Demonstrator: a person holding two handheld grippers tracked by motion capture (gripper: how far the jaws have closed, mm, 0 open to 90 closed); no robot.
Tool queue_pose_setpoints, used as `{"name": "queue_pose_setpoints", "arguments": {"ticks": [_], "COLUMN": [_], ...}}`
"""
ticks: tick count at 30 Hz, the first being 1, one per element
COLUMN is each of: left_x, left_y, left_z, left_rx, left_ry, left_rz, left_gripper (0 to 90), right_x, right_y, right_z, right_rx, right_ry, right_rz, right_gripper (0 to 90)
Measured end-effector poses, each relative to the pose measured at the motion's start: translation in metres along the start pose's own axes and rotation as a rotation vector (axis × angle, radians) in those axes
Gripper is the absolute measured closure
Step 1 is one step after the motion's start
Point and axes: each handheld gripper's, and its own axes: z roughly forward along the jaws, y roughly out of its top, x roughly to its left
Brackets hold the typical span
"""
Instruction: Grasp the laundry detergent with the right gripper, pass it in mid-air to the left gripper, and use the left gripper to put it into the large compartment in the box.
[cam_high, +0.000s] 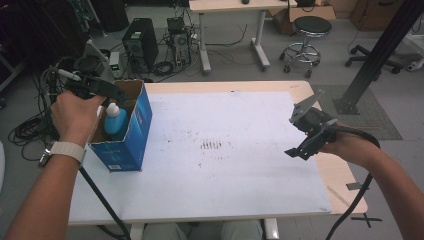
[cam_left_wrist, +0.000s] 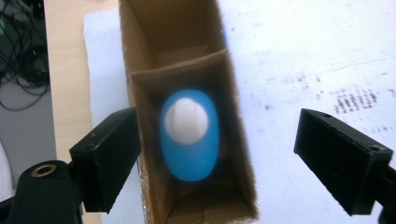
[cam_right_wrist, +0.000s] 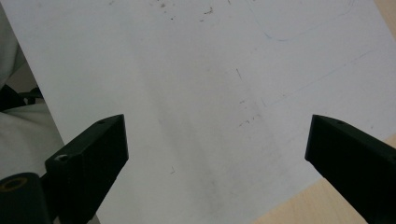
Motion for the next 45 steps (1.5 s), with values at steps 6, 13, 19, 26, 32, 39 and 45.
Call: {"name": "queue_pose_setpoints", "arguments": {"ticks": [6, 13, 19, 26, 32, 39, 45], "left_x": [-0.017, -0.033, -0.048, -0.069, -0.092, -0.115, -0.131], "left_y": [0.004, 0.006, 0.005, 0.006, 0.006, 0.005, 0.004], "left_z": [-0.016, -0.023, -0.027, -0.030, -0.027, -0.023, -0.021], "left_rx": [-0.006, 0.007, 0.036, 0.041, 0.055, 0.061, 0.057], "left_ry": [-0.013, -0.075, -0.119, -0.144, -0.166, -0.195, -0.214], "left_rz": [0.060, 0.102, 0.165, 0.237, 0.330, 0.411, 0.479], "left_gripper": [14.0, 12.2, 10.2, 8.7, 8.0, 7.8, 7.7], "right_x": [0.001, 0.003, 0.003, 0.004, 0.005, 0.003, -0.001], "right_y": [0.004, 0.005, 0.006, 0.009, 0.012, 0.015, 0.019], "right_z": [-0.001, -0.001, -0.002, -0.002, -0.001, -0.002, -0.002], "right_rx": [0.003, 0.002, 0.006, 0.008, 0.014, 0.021, 0.030], "right_ry": [0.001, 0.001, 0.001, 0.005, 0.008, 0.011, 0.017], "right_rz": [-0.006, -0.008, -0.003, -0.008, -0.014, -0.012, -0.011], "right_gripper": [5.6, 5.6, 5.7, 5.9, 5.8, 5.8, 5.8]}}
